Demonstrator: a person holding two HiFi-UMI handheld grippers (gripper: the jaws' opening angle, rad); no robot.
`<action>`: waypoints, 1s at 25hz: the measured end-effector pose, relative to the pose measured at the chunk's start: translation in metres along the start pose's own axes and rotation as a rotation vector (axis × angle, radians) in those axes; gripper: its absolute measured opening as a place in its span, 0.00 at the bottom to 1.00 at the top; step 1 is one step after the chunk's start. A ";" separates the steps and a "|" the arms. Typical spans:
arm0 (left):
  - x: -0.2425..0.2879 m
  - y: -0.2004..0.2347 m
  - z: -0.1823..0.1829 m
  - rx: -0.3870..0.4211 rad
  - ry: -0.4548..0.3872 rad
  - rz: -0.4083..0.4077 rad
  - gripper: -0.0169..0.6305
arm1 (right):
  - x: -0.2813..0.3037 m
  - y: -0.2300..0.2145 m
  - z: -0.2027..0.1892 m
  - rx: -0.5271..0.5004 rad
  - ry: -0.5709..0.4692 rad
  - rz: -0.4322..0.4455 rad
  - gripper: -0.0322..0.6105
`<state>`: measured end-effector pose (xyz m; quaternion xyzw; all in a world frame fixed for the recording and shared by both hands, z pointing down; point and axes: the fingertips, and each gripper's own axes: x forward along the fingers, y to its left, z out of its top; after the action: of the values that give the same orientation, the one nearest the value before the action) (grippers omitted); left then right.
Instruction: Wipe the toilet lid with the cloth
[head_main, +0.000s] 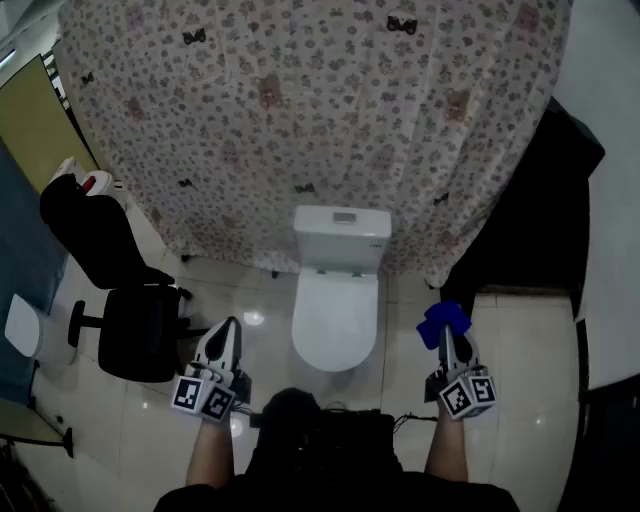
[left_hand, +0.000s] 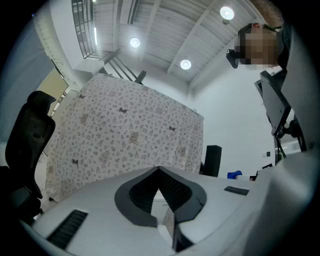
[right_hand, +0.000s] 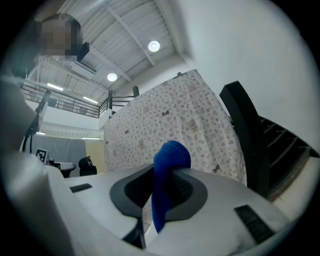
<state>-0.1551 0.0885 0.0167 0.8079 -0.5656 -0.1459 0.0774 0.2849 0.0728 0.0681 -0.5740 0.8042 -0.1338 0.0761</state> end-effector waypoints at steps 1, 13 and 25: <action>0.008 0.003 -0.002 0.001 0.007 -0.004 0.01 | 0.009 0.001 -0.004 0.001 0.012 0.002 0.13; 0.116 0.096 -0.052 -0.042 0.112 -0.042 0.01 | 0.166 0.046 -0.063 -0.061 0.177 0.078 0.13; 0.166 0.177 -0.155 -0.107 0.335 -0.039 0.01 | 0.318 0.102 -0.221 -0.007 0.416 0.216 0.13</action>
<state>-0.2097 -0.1345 0.1902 0.8266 -0.5203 -0.0407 0.2106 0.0271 -0.1684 0.2578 -0.4448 0.8599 -0.2376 -0.0792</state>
